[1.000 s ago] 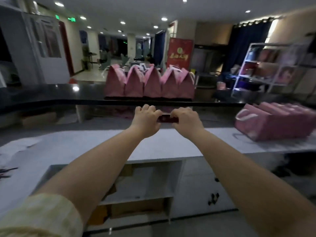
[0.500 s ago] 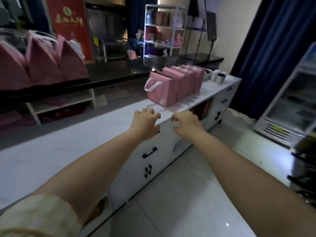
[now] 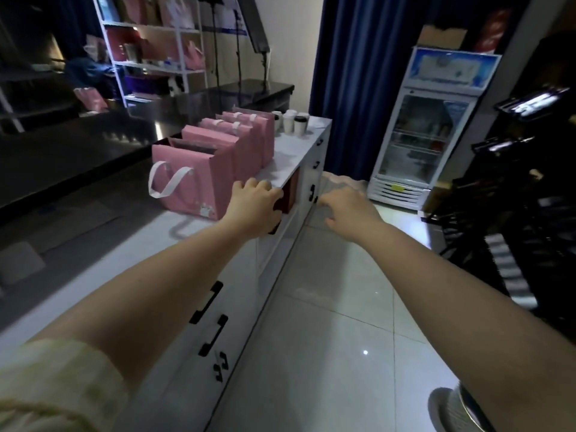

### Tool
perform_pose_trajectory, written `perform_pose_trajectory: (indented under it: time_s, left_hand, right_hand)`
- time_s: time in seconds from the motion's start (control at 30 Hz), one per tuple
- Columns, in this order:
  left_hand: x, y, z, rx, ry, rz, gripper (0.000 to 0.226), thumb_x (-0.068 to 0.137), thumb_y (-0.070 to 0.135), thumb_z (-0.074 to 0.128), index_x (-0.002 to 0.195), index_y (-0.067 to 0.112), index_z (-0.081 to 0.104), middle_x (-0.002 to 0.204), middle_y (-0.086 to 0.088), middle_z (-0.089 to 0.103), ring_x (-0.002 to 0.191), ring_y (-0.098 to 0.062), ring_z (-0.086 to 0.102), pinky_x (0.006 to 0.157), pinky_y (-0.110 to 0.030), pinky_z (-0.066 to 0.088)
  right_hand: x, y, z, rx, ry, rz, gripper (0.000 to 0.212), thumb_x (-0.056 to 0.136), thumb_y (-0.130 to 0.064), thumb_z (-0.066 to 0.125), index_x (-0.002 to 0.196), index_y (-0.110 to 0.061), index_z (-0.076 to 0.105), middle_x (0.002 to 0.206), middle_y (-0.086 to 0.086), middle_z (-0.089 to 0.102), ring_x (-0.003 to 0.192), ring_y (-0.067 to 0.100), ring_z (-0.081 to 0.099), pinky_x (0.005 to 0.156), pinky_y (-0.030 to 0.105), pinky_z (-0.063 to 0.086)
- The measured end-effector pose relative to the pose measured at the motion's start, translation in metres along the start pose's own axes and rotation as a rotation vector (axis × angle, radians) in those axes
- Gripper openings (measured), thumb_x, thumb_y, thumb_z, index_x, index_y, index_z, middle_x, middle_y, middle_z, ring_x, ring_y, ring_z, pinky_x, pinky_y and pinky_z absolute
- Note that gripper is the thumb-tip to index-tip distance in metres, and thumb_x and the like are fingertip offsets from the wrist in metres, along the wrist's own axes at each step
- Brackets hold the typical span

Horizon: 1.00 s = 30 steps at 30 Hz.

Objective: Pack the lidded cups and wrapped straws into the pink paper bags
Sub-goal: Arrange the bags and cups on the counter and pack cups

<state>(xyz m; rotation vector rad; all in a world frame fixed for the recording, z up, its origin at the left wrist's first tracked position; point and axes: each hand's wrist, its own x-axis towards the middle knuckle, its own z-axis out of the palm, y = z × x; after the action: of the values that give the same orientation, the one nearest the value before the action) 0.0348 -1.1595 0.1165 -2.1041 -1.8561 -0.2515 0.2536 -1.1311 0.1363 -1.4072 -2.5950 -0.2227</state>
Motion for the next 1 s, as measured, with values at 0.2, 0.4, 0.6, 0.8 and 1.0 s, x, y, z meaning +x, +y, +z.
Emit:
perform_pose_trajectory:
  time_s: [0.2, 0.4, 0.6, 0.8, 1.0]
  left_hand:
    - [0.084, 0.011, 0.039, -0.066, -0.039, 0.116, 0.045, 0.087, 0.035, 0.055, 0.131, 0.026, 0.051, 0.126, -0.003, 0.052, 0.119, -0.029, 0.045, 0.096, -0.041, 0.034]
    - [0.183, 0.038, 0.081, -0.055, -0.046, 0.187, 0.044, 0.086, 0.036, 0.054, 0.129, 0.025, 0.051, 0.124, -0.002, 0.052, 0.118, -0.028, 0.044, 0.094, -0.041, 0.034]
    - [0.309, 0.066, 0.119, -0.022, -0.062, 0.190, 0.048, 0.088, 0.038, 0.051, 0.134, 0.028, 0.046, 0.129, -0.002, 0.049, 0.120, -0.027, 0.042, 0.097, -0.043, 0.035]
    - [0.432, 0.084, 0.139, -0.026, 0.007, 0.166, 0.048, 0.089, 0.044, 0.051, 0.134, 0.028, 0.047, 0.128, -0.001, 0.050, 0.121, -0.026, 0.041, 0.095, -0.042, 0.033]
    - [0.510, 0.069, 0.200, -0.070, -0.049, 0.102, 0.046, 0.088, 0.045, 0.051, 0.132, 0.029, 0.049, 0.130, 0.000, 0.050, 0.122, -0.025, 0.041, 0.096, -0.042, 0.031]
  right_hand:
    - [0.042, 0.049, 0.031, 0.021, -0.019, 0.114, 0.040, 0.089, -0.015, 0.053, 0.129, -0.020, 0.053, 0.129, 0.004, 0.051, 0.118, 0.027, 0.043, 0.096, 0.037, 0.036]
    - [0.106, 0.121, 0.064, -0.021, -0.001, 0.136, 0.039, 0.088, -0.022, 0.057, 0.127, -0.024, 0.054, 0.127, 0.001, 0.055, 0.119, 0.024, 0.044, 0.098, 0.037, 0.032]
    - [0.188, 0.214, 0.085, -0.032, 0.024, 0.108, 0.037, 0.087, -0.021, 0.057, 0.124, -0.024, 0.055, 0.123, 0.000, 0.055, 0.117, 0.023, 0.044, 0.095, 0.035, 0.031]
    - [0.288, 0.303, 0.085, 0.001, 0.113, 0.106, 0.030, 0.087, -0.020, 0.058, 0.116, -0.026, 0.061, 0.123, -0.004, 0.056, 0.114, 0.025, 0.046, 0.097, 0.040, 0.036]
    - [0.373, 0.356, 0.136, 0.034, 0.025, 0.070, 0.031, 0.088, -0.026, 0.057, 0.119, -0.024, 0.056, 0.125, -0.001, 0.054, 0.120, 0.023, 0.042, 0.099, 0.037, 0.033]
